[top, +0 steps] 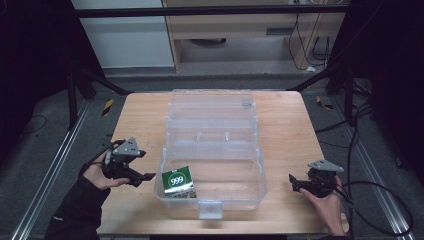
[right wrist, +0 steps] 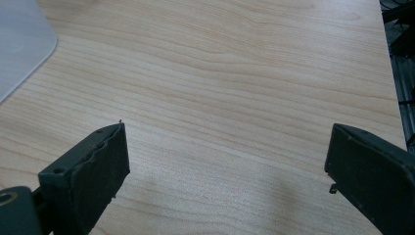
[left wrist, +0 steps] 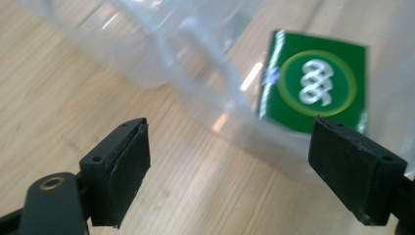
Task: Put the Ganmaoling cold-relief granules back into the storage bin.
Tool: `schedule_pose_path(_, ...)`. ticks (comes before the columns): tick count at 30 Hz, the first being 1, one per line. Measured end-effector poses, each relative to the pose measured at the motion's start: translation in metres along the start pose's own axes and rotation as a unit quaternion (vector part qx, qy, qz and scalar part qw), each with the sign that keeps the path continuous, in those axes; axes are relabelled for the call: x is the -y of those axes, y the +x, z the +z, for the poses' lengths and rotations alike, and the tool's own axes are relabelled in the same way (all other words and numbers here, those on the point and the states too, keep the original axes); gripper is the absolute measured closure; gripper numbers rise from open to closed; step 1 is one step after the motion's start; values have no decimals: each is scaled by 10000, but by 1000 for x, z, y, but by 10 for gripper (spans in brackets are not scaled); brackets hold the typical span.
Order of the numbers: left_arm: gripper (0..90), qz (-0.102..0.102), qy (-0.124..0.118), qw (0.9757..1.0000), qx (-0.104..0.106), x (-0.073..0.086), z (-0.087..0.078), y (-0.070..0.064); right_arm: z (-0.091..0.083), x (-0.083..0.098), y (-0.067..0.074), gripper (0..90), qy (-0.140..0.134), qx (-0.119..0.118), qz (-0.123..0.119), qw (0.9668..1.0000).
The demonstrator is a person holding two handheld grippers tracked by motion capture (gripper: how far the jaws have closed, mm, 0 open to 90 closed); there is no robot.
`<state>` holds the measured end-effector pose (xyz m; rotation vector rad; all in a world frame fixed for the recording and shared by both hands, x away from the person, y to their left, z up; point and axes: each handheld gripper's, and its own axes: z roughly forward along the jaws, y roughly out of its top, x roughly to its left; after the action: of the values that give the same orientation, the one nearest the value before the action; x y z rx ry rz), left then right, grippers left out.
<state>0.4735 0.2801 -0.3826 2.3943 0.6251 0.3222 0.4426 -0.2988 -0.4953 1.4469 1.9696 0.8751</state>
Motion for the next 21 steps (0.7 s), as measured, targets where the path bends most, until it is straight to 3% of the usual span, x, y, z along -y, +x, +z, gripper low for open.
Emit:
schedule_pose_path(5, 157, -591, -93, 9980, -180, 26, 7, 11, 0, 0, 0, 31, -3, 10, 19, 10000)
schedule_pose_path(10, 159, -1122, -132, 9926, -434, 49, 18, 17, 0, 1, 0, 31, -2, 17, 11, 10000)
schedule_pose_path(14, 160, -1523, -209, 9861, -625, 61, 30, 19, 0, 1, -1, 30, -6, 27, 16, 10000)
schedule_pose_path(16, 159, -1651, -131, 9832, -767, 66, 36, 20, 0, 1, -1, 30, -13, 28, 43, 10000)
schedule_pose_path(21, 160, -2009, 9, 9728, -1150, 77, 47, 23, -1, 1, -2, 30, -33, 52, 36, 10000)
